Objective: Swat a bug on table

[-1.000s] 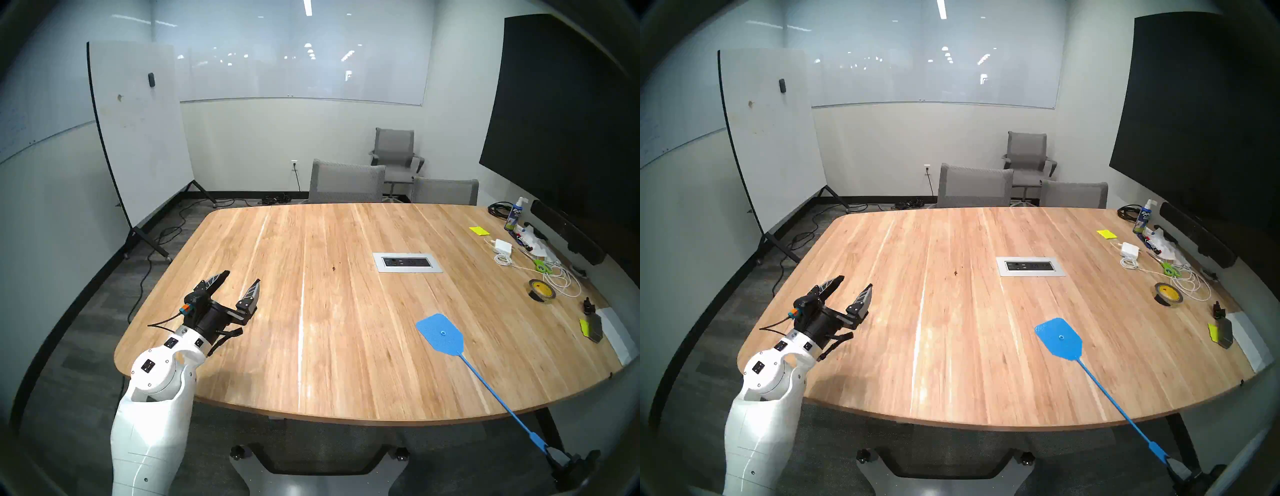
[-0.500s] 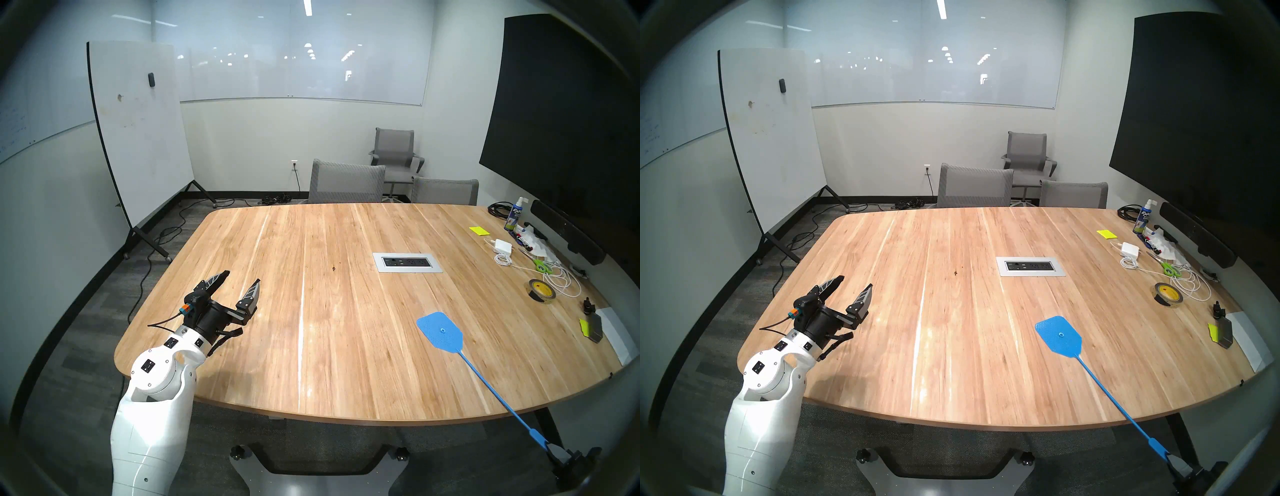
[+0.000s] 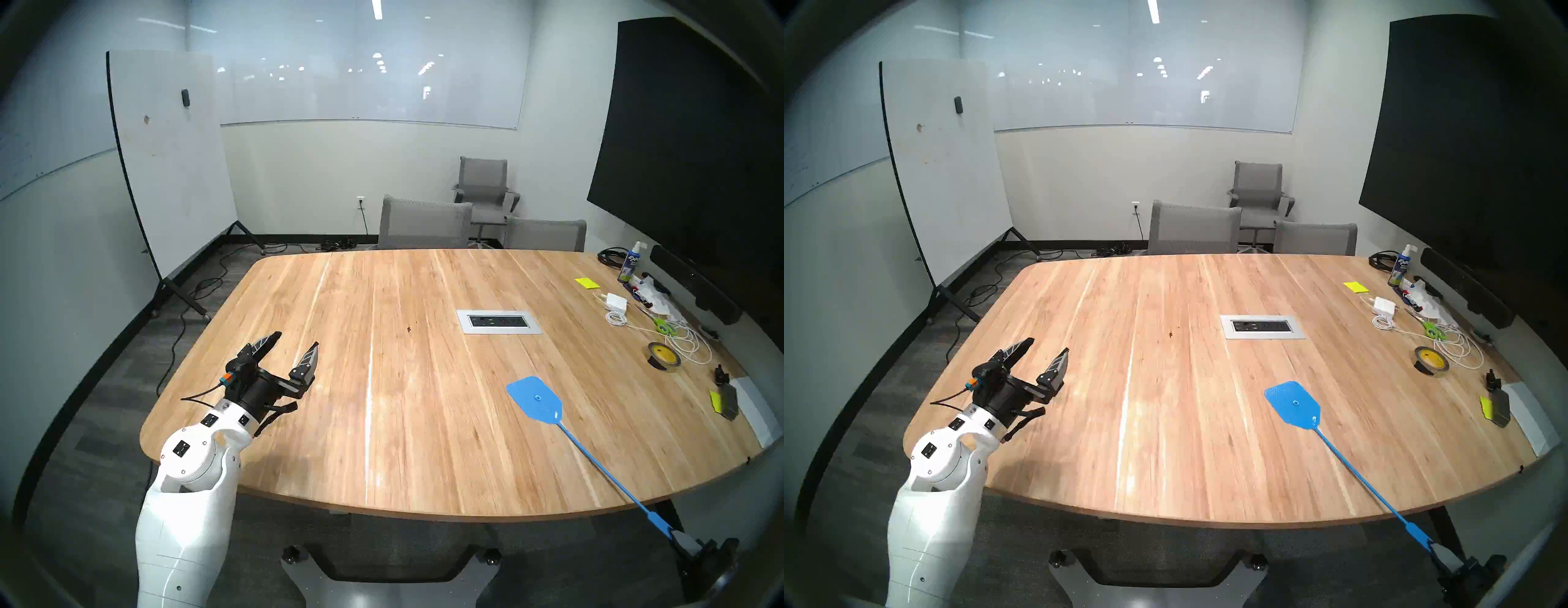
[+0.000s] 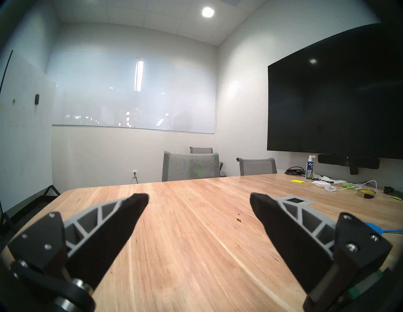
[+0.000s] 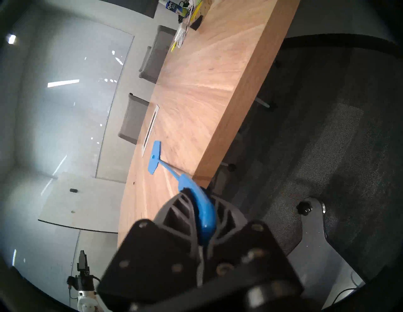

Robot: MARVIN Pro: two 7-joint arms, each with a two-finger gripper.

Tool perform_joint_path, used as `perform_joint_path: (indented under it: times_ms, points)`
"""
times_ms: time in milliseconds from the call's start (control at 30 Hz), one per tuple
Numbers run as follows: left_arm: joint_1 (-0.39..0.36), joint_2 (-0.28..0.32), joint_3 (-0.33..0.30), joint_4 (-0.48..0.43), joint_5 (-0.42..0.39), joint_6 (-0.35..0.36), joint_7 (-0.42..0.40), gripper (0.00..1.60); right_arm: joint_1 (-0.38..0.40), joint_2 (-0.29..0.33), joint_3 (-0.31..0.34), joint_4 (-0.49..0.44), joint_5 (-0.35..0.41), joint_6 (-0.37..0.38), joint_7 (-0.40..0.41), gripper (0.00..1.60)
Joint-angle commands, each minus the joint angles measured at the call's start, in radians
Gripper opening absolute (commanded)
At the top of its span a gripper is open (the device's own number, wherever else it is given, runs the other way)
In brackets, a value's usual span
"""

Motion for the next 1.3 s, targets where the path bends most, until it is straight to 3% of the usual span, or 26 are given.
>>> perform_joint_path:
  times_ms: [0, 400, 933, 1267]
  points:
    - [-0.004, 0.002, 0.000, -0.019, 0.001, 0.000, 0.000, 1.60, 0.051, 0.013, -0.003, -0.012, 0.046, 0.001, 0.010, 0.00]
    - [-0.004, 0.002, -0.001, -0.019, 0.001, 0.000, -0.001, 1.60, 0.124, 0.060, -0.056, 0.018, 0.108, 0.001, -0.047, 0.00]
    - [-0.004, 0.002, -0.001, -0.018, 0.001, -0.001, -0.001, 1.60, 0.227, 0.103, -0.184, 0.011, 0.191, 0.001, -0.169, 0.00]
    - [-0.005, 0.002, -0.001, -0.017, 0.001, -0.001, -0.002, 1.60, 0.308, 0.184, -0.261, 0.087, 0.290, 0.001, -0.218, 0.00]
